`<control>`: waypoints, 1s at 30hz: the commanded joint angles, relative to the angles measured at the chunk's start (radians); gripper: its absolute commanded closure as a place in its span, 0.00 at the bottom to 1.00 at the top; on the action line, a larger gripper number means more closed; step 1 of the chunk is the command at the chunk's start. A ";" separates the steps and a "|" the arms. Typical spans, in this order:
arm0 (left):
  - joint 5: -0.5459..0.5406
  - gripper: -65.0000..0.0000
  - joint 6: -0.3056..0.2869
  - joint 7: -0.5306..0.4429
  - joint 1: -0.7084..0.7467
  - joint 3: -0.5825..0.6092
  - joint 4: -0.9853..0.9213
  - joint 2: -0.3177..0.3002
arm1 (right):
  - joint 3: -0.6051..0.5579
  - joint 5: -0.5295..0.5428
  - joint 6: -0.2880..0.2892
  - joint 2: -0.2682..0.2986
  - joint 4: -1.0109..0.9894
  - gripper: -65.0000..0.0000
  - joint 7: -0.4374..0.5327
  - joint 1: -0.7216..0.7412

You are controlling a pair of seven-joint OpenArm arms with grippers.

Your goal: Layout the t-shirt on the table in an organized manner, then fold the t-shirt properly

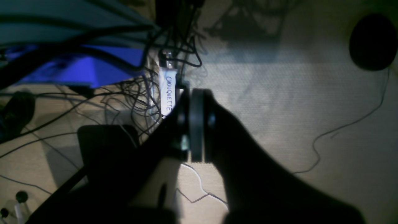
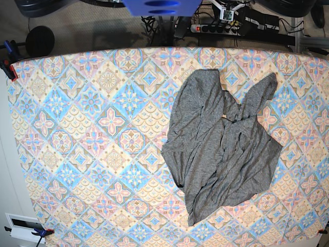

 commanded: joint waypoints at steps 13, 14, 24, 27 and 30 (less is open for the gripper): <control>0.010 1.00 0.002 -0.015 0.102 0.022 0.374 -0.037 | 0.109 -0.002 0.001 0.060 0.540 1.00 -0.184 -0.098; 0.010 1.00 0.004 -0.015 0.088 0.022 0.369 -0.037 | 0.104 -0.002 0.001 0.073 0.567 1.00 -0.208 -0.080; 0.012 1.00 0.004 -0.013 -0.008 -0.133 0.322 0.109 | -0.089 -0.001 0.007 0.154 0.618 1.00 -0.297 0.151; 0.013 1.00 0.004 -0.013 -0.030 -0.206 0.316 0.183 | -0.186 0.001 0.009 0.188 0.618 1.00 -0.294 0.163; 0.013 1.00 0.004 -0.013 -0.053 -0.248 0.297 0.215 | -0.310 0.001 0.009 0.217 0.622 1.00 -0.293 0.213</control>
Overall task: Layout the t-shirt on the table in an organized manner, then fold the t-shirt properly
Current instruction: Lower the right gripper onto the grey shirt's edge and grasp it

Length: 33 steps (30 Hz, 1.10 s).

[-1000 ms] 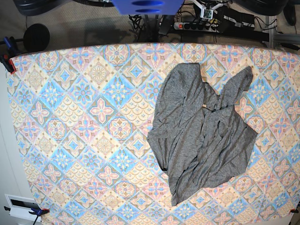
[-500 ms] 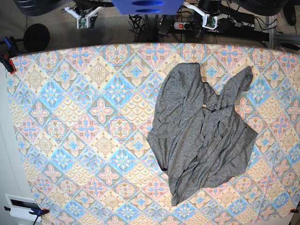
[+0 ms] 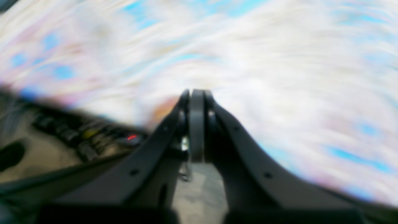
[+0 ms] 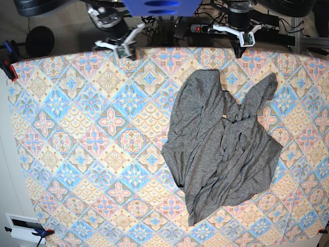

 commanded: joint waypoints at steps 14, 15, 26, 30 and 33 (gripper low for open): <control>-0.007 1.00 0.002 0.215 -0.209 -0.008 0.020 -0.129 | -0.234 0.006 -0.005 -0.045 0.021 0.94 -0.030 0.252; -0.007 1.00 0.002 0.232 -0.221 -0.008 0.020 -0.137 | -0.232 0.006 -0.005 -0.073 0.015 0.93 -0.073 0.283; -0.007 0.76 0.002 0.275 -0.259 -0.063 0.016 -0.156 | -0.166 0.132 -0.006 -0.220 -0.163 0.76 -0.325 0.602; -0.007 0.65 0.002 0.275 -0.258 -0.063 0.016 -0.179 | -0.046 0.308 -0.006 -0.225 -0.280 0.73 -0.325 0.651; -0.007 0.60 0.002 0.275 -0.256 -0.063 0.000 -0.182 | 0.010 0.422 -0.006 -0.225 -0.332 0.72 -0.325 0.694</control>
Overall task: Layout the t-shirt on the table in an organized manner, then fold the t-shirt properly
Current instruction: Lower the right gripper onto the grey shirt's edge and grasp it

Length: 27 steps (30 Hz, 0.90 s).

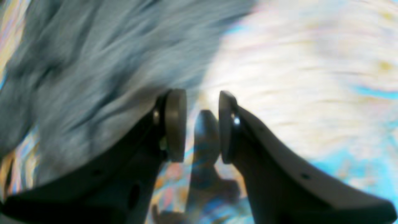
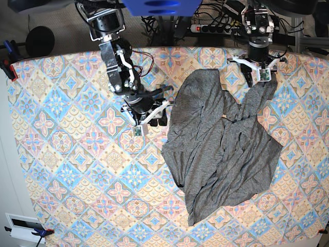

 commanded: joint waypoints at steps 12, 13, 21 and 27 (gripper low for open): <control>-0.001 0.60 0.000 -0.022 0.005 0.002 -0.095 0.003 | 0.033 0.165 0.022 -0.018 -0.097 0.64 0.002 0.092; -0.001 0.60 0.000 -0.022 0.005 0.002 -0.095 0.005 | 0.033 0.165 0.022 -0.018 -0.119 0.64 0.002 0.092; -0.001 0.60 0.000 -0.020 -0.012 -0.001 -0.099 0.005 | -0.015 0.165 0.022 -0.018 -0.269 0.64 0.003 0.092; -0.001 0.60 0.000 -0.019 -0.014 -0.001 -0.099 0.005 | -0.062 0.165 0.022 -0.018 -0.338 0.64 0.003 0.107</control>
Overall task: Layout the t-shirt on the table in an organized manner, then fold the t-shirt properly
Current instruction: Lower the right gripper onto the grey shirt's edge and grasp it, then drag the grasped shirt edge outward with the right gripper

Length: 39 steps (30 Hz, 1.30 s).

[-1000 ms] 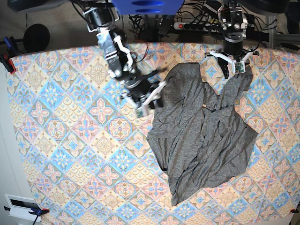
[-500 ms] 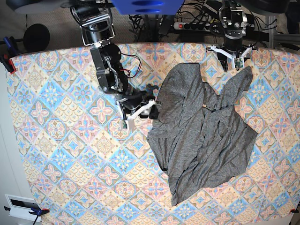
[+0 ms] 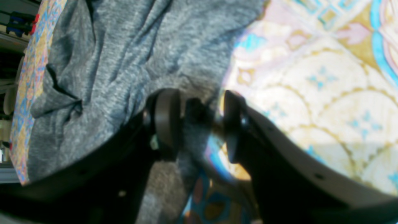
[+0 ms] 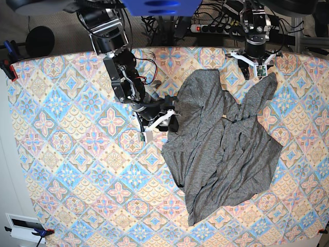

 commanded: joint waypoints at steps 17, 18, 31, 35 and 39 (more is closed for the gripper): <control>0.000 0.60 0.003 -0.011 0.004 -0.004 0.013 -0.003 | 0.110 -0.019 -0.027 0.086 -0.081 1.00 -0.135 0.037; 0.000 0.60 0.003 -0.011 0.004 -0.004 0.013 -0.003 | 0.126 -0.019 -0.027 0.102 -0.081 1.00 -0.135 0.037; 0.000 0.60 0.003 -0.011 0.002 -0.004 0.013 -0.003 | 0.242 -0.016 -0.027 0.257 -0.081 1.00 -0.135 0.037; 0.000 0.60 0.003 -0.011 0.002 -0.004 0.013 -0.005 | 0.337 -0.018 -0.026 0.285 -0.086 1.00 -0.137 0.037; 0.000 0.60 0.003 -0.011 0.002 -0.001 0.013 -0.005 | 0.380 -0.018 -0.026 0.328 -0.089 1.00 -0.137 0.039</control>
